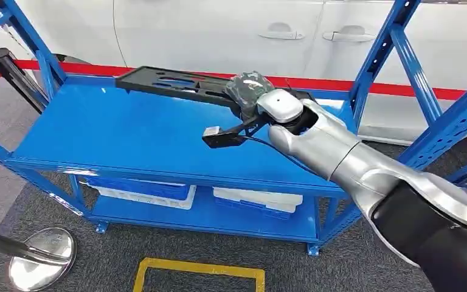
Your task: Take the parts from the cabinet and place them on the table.
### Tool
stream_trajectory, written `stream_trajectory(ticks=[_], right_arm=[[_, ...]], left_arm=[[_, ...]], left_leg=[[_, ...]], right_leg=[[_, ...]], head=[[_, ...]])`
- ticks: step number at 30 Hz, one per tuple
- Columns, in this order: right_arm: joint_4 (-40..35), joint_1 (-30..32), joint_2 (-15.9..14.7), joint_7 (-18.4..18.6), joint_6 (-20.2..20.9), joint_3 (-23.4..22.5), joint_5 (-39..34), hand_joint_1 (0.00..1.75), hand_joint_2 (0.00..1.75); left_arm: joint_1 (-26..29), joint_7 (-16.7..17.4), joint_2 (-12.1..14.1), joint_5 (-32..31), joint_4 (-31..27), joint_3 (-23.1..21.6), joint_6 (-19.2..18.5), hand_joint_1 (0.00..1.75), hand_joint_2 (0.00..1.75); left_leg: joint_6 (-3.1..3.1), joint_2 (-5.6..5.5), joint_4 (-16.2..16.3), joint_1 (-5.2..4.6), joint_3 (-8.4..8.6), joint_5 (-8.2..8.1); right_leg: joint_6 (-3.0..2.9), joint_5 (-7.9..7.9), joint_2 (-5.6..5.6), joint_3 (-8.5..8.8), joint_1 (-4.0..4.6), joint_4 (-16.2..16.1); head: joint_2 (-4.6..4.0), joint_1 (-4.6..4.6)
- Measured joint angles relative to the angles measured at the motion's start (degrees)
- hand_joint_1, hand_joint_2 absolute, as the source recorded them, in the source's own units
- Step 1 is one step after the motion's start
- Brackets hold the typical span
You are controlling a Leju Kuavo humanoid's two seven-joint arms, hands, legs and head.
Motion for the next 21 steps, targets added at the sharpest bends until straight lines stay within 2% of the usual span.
stream_trajectory(ticks=[11,12,21], right_arm=[[-3.39,-2.73,0.0,0.37,0.65,0.39,-0.33,1.75,1.75],[-3.52,-2.84,0.0,0.44,0.68,0.5,-0.3,1.75,1.75],[-6.46,-8.76,-0.04,2.57,3.93,2.1,-2.03,1.75,1.75]], left_arm=[[-0.03,-0.2,-0.13,-0.02,0.0,0.04,-0.17,0.0,0.0],[-0.01,-0.28,-0.13,-0.02,0.0,0.04,-0.26,0.0,1.75],[0.01,-0.94,-0.13,0.74,0.0,0.22,-1.62,0.0,1.75]], left_leg=[[0.06,-0.05,0.09,0.0,-0.05,-0.04],[0.06,-0.04,0.09,0.0,-0.05,-0.04],[0.07,-0.04,0.1,0.0,-0.13,-0.04]], right_leg=[[0.02,0.01,-0.07,0.07,0.01,-0.16],[0.02,0.01,-0.06,0.07,0.01,-0.16],[0.02,0.01,-0.06,0.01,0.0,-0.16]], head=[[0.0,0.0],[0.0,0.0],[0.0,0.0]])
